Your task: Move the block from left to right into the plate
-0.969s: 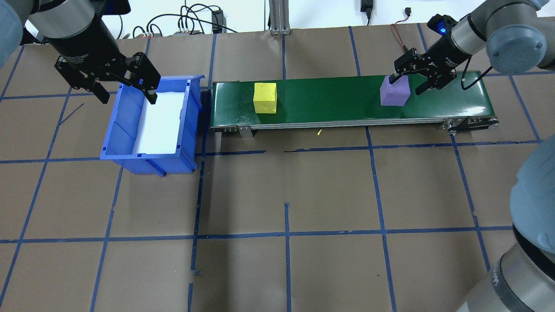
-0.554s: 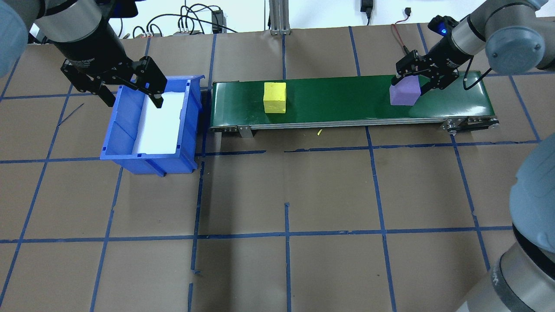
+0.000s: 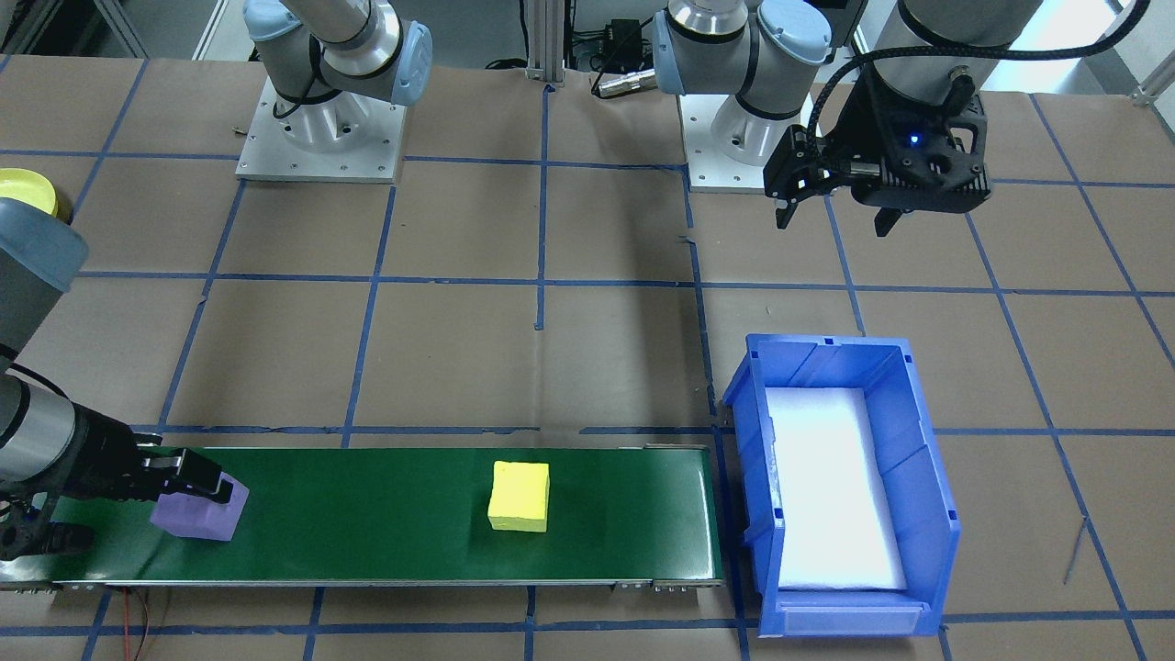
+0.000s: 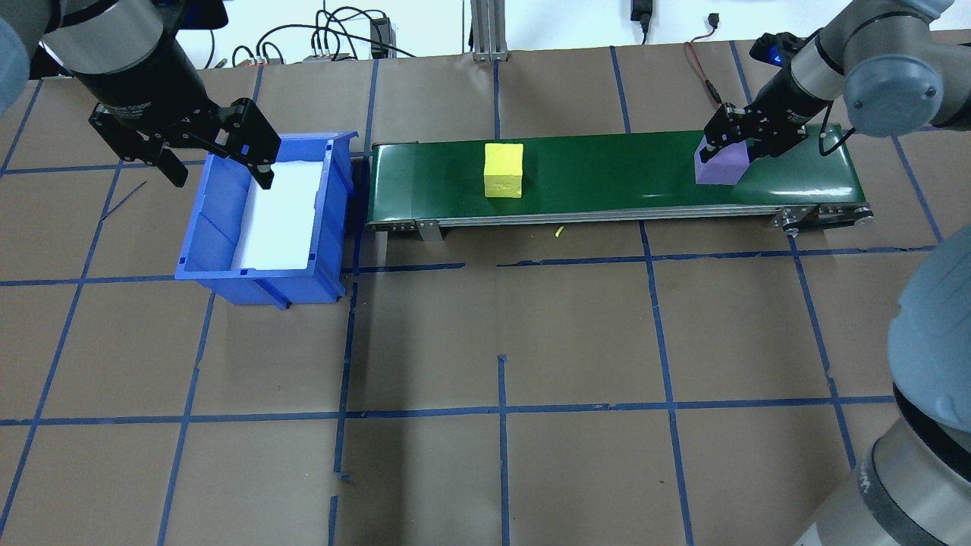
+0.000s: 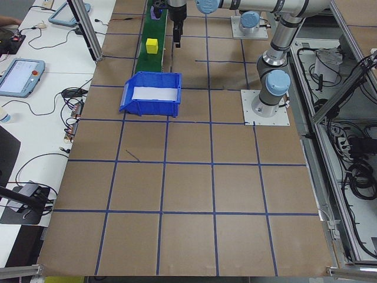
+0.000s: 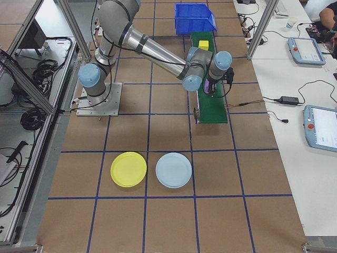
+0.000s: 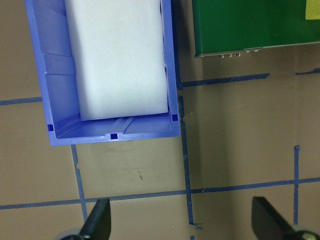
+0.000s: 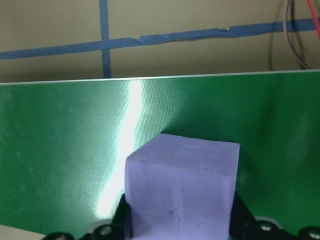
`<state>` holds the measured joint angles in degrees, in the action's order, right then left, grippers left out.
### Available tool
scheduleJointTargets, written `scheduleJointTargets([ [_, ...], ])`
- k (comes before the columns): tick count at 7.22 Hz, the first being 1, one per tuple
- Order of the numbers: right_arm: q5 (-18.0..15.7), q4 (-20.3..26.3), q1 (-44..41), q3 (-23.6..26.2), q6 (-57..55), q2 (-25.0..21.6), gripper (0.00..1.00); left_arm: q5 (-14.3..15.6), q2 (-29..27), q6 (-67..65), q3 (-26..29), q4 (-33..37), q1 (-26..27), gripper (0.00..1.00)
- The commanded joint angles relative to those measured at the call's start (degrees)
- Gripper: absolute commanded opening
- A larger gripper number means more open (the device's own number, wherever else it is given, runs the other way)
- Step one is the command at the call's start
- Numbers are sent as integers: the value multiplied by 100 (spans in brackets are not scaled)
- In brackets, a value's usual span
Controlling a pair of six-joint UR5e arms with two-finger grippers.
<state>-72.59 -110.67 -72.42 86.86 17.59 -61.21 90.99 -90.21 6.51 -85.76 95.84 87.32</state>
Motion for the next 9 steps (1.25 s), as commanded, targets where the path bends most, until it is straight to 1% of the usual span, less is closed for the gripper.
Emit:
scheduleJointTargets([
  [1,-595,-33,9,-72,95,-101,32,-11,30,-168,-11,22,-13,100],
  [2,-1469,-103,78,-142,983,-346,31,-37,30,-176,7,-13,-13,100],
  [3,-1704,-104,497,-125,1654,-435,30,-38,30,-168,-10,-13,-57,100],
  [4,-1628,-95,1127,-90,2296,-410,30,-64,30,-176,-11,-22,-84,100],
  [5,-1662,-69,1656,-81,3181,-375,28,-47,30,-177,15,-13,-75,100],
  [7,-1540,-42,3192,242,4590,-252,28,-90,30,-185,42,-22,-66,100],
  [8,-1548,-34,3782,270,4944,-217,28,-64,30,-185,25,-13,-66,100],
  [9,-1539,97,4101,296,5148,-42,29,-38,30,-185,16,-13,-66,100],
])
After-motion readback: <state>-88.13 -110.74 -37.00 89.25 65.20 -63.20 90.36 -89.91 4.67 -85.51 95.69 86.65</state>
